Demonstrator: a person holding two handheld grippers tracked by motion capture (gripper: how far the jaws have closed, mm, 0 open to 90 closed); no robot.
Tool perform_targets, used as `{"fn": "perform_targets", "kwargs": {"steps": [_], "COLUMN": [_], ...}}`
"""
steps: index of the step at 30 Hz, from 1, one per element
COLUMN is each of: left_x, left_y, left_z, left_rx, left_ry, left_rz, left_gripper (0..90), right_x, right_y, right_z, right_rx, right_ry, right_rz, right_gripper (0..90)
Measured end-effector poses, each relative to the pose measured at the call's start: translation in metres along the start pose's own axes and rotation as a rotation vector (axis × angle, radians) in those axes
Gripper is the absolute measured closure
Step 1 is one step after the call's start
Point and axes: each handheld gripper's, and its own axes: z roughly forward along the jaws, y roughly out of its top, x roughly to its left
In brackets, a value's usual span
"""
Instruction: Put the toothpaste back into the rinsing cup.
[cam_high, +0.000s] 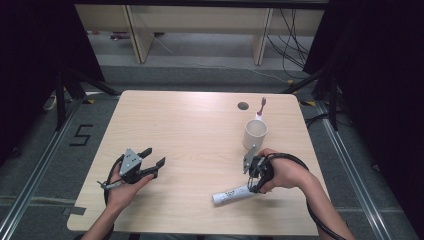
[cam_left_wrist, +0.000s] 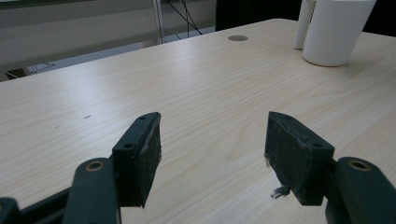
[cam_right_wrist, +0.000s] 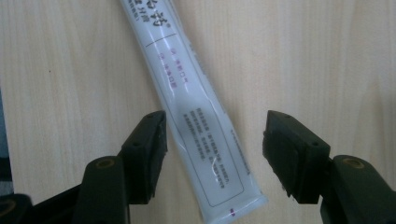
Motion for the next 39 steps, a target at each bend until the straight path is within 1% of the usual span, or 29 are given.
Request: {"fn": "perform_targets", "kwargs": {"steps": [1, 3, 4, 5, 6, 7, 8, 9, 10, 12, 13, 16, 17, 18, 19, 20, 21, 22, 23, 24, 25, 28, 29, 30, 32, 35, 36, 38, 39], "left_x": [0.0, -0.001, -0.001, -0.001, -0.002, -0.002, -0.002, -0.002, -0.002, -0.001, -0.001, -0.001, -0.002, -0.002, -0.002, -0.002, -0.002, -0.002, -0.002, -0.002, -0.002, -0.002, -0.001, -0.001, -0.001, -0.001, -0.001, -0.001, -0.001], "left_y": [0.0, 0.0, 0.0, 0.001, 0.001, 0.001, 0.001, 0.001, 0.001, 0.001, 0.001, 0.001, 0.001, 0.001, 0.001, 0.001, 0.001, 0.001, 0.001, 0.001, 0.001, 0.001, 0.001, 0.001, 0.001, 0.001, 0.001, 0.001, 0.001], "left_z": [-0.001, -0.001, 0.0, 0.0, -0.001, -0.001, -0.001, -0.001, -0.001, 0.001, 0.001, 0.001, 0.0, 0.0, 0.0, 0.0, 0.0, 0.0, 0.0, 0.0, 0.0, -0.001, 0.001, 0.001, 0.001, 0.001, 0.001, 0.0, 0.0], "left_rx": [0.012, 0.014, -0.001, -0.003, 0.013, 0.01, 0.011, 0.011, 0.011, -0.002, -0.002, 0.002, 0.016, 0.018, 0.018, 0.019, 0.02, 0.02, 0.02, 0.017, 0.017, 0.016, 0.002, -0.001, 0.0, 0.001, 0.002, 0.014, 0.019], "left_ry": [0.004, 0.003, -0.008, -0.008, -0.001, -0.002, -0.002, -0.003, -0.003, -0.012, -0.012, -0.009, -0.003, -0.006, -0.004, -0.005, -0.005, -0.006, -0.006, -0.005, -0.004, -0.004, -0.013, -0.015, -0.016, -0.016, -0.016, -0.011, -0.008], "left_rz": [0.0, 0.0, 0.003, 0.001, 0.001, -0.002, 0.0, 0.001, 0.0, 0.006, 0.006, 0.006, 0.001, 0.006, 0.004, 0.006, 0.005, 0.005, 0.005, 0.006, 0.004, 0.0, 0.008, 0.007, 0.009, 0.007, 0.007, 0.005, 0.006], "left_gripper": [35.6, 35.6, 35.6, 35.6, 35.6, 35.6, 35.6, 35.6, 35.6, 35.6, 35.6, 35.6, 35.6, 35.6, 35.6, 35.6, 35.6, 35.6, 35.5, 35.6, 35.5, 35.5, 35.5, 35.5, 35.5, 35.5, 35.6, 35.5, 35.5], "right_x": [0.0, 0.002, -0.001, 0.0, -0.001, 0.002, 0.002, 0.001, 0.002, 0.001, 0.002, 0.003, 0.003, 0.002, 0.004, 0.003, 0.004, 0.001, 0.004, 0.003, 0.006, 0.005, 0.005, 0.002, 0.004, 0.003, 0.003, 0.0, 0.001], "right_y": [0.001, 0.003, 0.004, 0.004, 0.005, 0.006, 0.006, 0.007, 0.008, 0.01, 0.01, 0.012, 0.013, 0.013, 0.014, 0.015, 0.015, 0.016, 0.016, 0.017, 0.016, 0.017, 0.017, 0.017, 0.018, 0.018, 0.018, 0.018, 0.018], "right_z": [0.001, 0.002, 0.003, 0.004, 0.004, 0.004, 0.004, 0.005, 0.005, 0.007, 0.009, 0.012, 0.013, 0.014, 0.015, 0.016, 0.017, 0.019, 0.019, 0.021, 0.019, 0.021, 0.021, 0.023, 0.025, 0.027, 0.027, 0.03, 0.03], "right_rx": [0.013, 0.029, 0.019, 0.019, 0.027, 0.036, 0.044, 0.04, 0.052, 0.068, 0.06, 0.08, 0.086, 0.099, 0.097, 0.092, 0.1, 0.077, 0.093, 0.09, 0.112, 0.108, 0.116, 0.101, 0.101, 0.101, 0.107, 0.102, 0.114], "right_ry": [-0.003, -0.004, 0.002, 0.001, -0.001, 0.009, 0.005, 0.005, 0.007, 0.009, 0.029, 0.039, 0.034, 0.037, 0.045, 0.042, 0.053, 0.056, 0.059, 0.063, 0.053, 0.058, 0.049, 0.052, 0.064, 0.058, 0.063, 0.048, 0.053], "right_rz": [-0.018, -0.012, -0.062, -0.054, -0.074, -0.038, -0.041, -0.071, -0.062, -0.095, -0.102, -0.113, -0.116, -0.139, -0.132, -0.154, -0.145, -0.192, -0.163, -0.177, -0.138, -0.14, -0.149, -0.192, -0.167, -0.179, -0.168, -0.217, -0.202], "right_gripper": [39.5, 39.3, 39.3, 39.1, 39.0, 39.0, 38.9, 38.7, 38.6, 38.4, 38.4, 38.8, 39.4, 40.1, 41.0, 41.5, 41.8, 42.1, 42.1, 42.1, 42.2, 42.7, 42.7, 42.8, 42.8, 43.3, 43.6, 44.3, 44.9]}}
